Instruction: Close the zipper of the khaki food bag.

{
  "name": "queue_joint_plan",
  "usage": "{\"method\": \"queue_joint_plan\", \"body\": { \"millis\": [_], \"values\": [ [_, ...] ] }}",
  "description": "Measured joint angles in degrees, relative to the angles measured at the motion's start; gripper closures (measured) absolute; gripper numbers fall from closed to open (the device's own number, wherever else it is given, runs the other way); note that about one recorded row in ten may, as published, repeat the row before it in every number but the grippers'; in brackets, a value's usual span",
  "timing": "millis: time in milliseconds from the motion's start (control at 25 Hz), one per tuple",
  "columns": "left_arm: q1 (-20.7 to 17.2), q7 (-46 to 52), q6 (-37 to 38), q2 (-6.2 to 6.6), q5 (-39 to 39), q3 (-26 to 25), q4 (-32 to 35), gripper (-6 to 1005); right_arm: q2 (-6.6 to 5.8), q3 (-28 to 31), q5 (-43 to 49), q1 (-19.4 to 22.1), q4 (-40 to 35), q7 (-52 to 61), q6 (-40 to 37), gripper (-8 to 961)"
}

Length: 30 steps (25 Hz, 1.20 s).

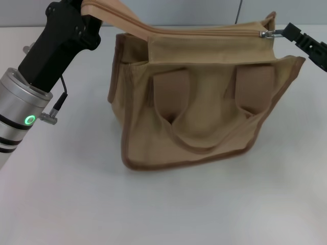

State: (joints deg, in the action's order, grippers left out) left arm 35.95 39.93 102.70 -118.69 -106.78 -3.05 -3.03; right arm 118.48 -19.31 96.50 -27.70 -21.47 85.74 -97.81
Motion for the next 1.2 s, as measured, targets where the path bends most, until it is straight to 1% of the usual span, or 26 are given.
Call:
{"method": "queue_joint_plan", "body": {
  "millis": [120, 200, 240, 440, 480, 560, 600, 760, 800, 840, 880, 920, 960, 1000, 1040, 1080, 1160, 1200],
  "values": [
    [-0.2, 0.05, -0.43, 0.0, -0.01, -0.07, 0.04, 999, 0.25, 0.88, -0.69, 0.57, -0.11, -2.7, -1.65, 846],
    [-0.46, 0.05, -0.63, -0.04, -0.03, -0.08, 0.05, 999, 0.51, 1.41, -2.7, 1.2, 0.15, -4.98, -2.67, 842],
    [-0.84, 0.06, -0.76, -0.05, 0.0, -0.19, 0.05, 999, 0.55, 1.58, -5.0, 1.97, 0.54, -6.9, -3.0, 841],
    [-1.9, 0.06, -1.21, -0.07, 0.01, -0.89, 0.05, 998, 0.65, 1.57, -7.66, 3.35, 1.75, -10.65, -3.15, 832],
    [-3.46, -0.03, -2.02, -0.12, 0.01, -1.65, 0.05, 998, 0.65, 1.57, -7.91, 3.56, 2.07, -11.32, -3.15, 830],
    [-4.25, -0.07, -2.4, -0.09, -0.05, -1.87, 0.05, 998, 0.66, 1.56, -8.21, 3.83, 2.57, -12.27, -3.08, 827],
    [-4.25, -0.07, -2.4, -0.09, -0.05, -1.87, 0.05, 998, 0.66, 1.56, -8.21, 3.83, 2.57, -12.27, -3.08, 782],
    [-7.01, 0.08, -3.14, 0.05, -0.36, -1.56, 0.84, 997, 0.69, 1.01, -8.23, 4.09, 3.39, -13.45, -3.44, 602],
    [-7.01, 0.08, -3.14, 0.05, -0.36, -1.56, 0.84, 971, 0.69, 1.01, -8.23, 4.09, 3.39, -13.45, -3.44, 568],
    [-8.95, 0.11, -3.09, 0.09, -0.38, -1.28, 1.72, 946, 0.7, 0.88, -8.04, 4.42, 3.43, -13.78, -3.94, 534],
    [-8.95, 0.11, -3.09, 0.09, -0.38, -1.28, 1.72, 920, 0.7, 0.88, -8.04, 4.42, 3.43, -13.78, -3.94, 500],
    [-10.13, 0.14, -2.98, 0.12, -0.41, -1.17, 2.25, 894, 0.7, 0.9, -8.02, 4.67, 3.44, -13.84, -4.08, 466],
    [-12.51, 0.17, -2.72, 0.16, -0.37, -1.26, 3.26, 869, 0.7, 0.97, -8.02, 5.35, 3.5, -13.91, -4.14, 432],
    [-12.51, 0.17, -2.72, 0.16, -0.37, -1.26, 3.26, 843, 0.7, 0.97, -8.02, 5.35, 3.5, -13.91, -4.14, 398],
    [-15.41, 0.17, -2.19, 0.22, -0.24, -2.27, 4.08, 817, 0.7, 1.13, -8.04, 5.66, 3.5, -13.92, -4.17, 364],
    [-15.41, 0.17, -2.19, 0.22, -0.24, -2.27, 4.08, 792, 0.7, 1.15, -8.08, 5.85, 3.52, -13.94, -4.27, 360],
    [-19.83, 0.17, -0.43, 0.35, -0.1, -4.1, 5.48, 725, 0.7, 1.07, -8.14, 6.35, 3.54, -15.64, -5.59, 352],
    [-19.83, 0.17, -0.43, 0.35, -0.1, -4.1, 5.48, 684, 0.7, 1.07, -8.14, 6.35, 3.54, -15.64, -5.59, 348]
  ]
}}
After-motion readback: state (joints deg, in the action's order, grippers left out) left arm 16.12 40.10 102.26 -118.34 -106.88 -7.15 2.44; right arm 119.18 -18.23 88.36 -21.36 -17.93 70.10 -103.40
